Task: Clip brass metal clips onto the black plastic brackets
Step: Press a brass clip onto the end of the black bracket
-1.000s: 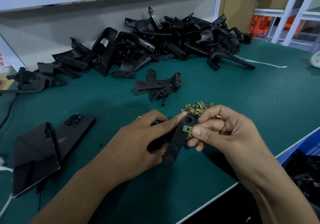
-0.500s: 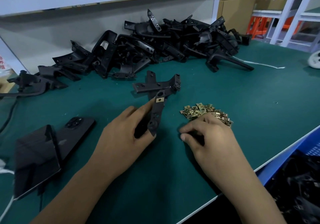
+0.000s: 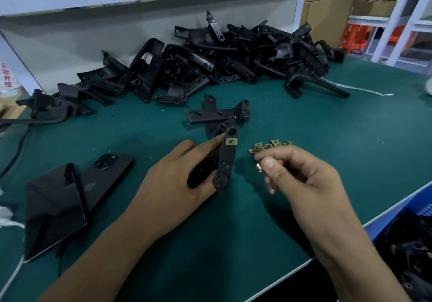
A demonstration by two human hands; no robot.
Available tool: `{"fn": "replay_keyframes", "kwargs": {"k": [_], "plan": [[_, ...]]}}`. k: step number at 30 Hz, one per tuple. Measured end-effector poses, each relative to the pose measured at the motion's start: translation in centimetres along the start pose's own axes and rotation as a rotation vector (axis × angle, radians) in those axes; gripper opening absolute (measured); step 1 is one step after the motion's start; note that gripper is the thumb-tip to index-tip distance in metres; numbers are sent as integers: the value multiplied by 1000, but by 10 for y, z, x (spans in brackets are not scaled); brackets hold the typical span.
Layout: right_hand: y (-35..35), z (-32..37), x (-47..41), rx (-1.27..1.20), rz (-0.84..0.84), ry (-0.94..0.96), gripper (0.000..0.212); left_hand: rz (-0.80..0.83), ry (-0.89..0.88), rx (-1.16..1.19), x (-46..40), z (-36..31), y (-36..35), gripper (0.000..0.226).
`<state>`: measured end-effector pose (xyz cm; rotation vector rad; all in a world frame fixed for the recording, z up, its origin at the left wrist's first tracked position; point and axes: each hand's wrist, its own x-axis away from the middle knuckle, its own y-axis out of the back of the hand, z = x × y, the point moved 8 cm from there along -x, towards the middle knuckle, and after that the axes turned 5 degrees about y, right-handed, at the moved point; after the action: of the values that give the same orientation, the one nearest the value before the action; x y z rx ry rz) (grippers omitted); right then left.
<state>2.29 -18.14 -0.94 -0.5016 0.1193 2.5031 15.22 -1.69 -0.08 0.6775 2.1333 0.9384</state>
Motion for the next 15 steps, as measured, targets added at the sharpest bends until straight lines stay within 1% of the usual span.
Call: {"fn": "replay_keyframes", "kwargs": {"k": [2, 4, 10, 15], "plan": [[-4, -3, 1, -122, -24, -46, 16, -9, -20, -10, 0, -4, 0, 63], [-8, -6, 2, -210, -42, -110, 20, -34, -34, -53, -1, -7, 2, 65], [-18, -8, 4, -169, -34, -177, 26, -33, -51, -72, 0, -14, -2, 62], [-16, -7, 4, -138, -78, -167, 33, -33, -37, -106, 1, -14, -3, 62]]}}
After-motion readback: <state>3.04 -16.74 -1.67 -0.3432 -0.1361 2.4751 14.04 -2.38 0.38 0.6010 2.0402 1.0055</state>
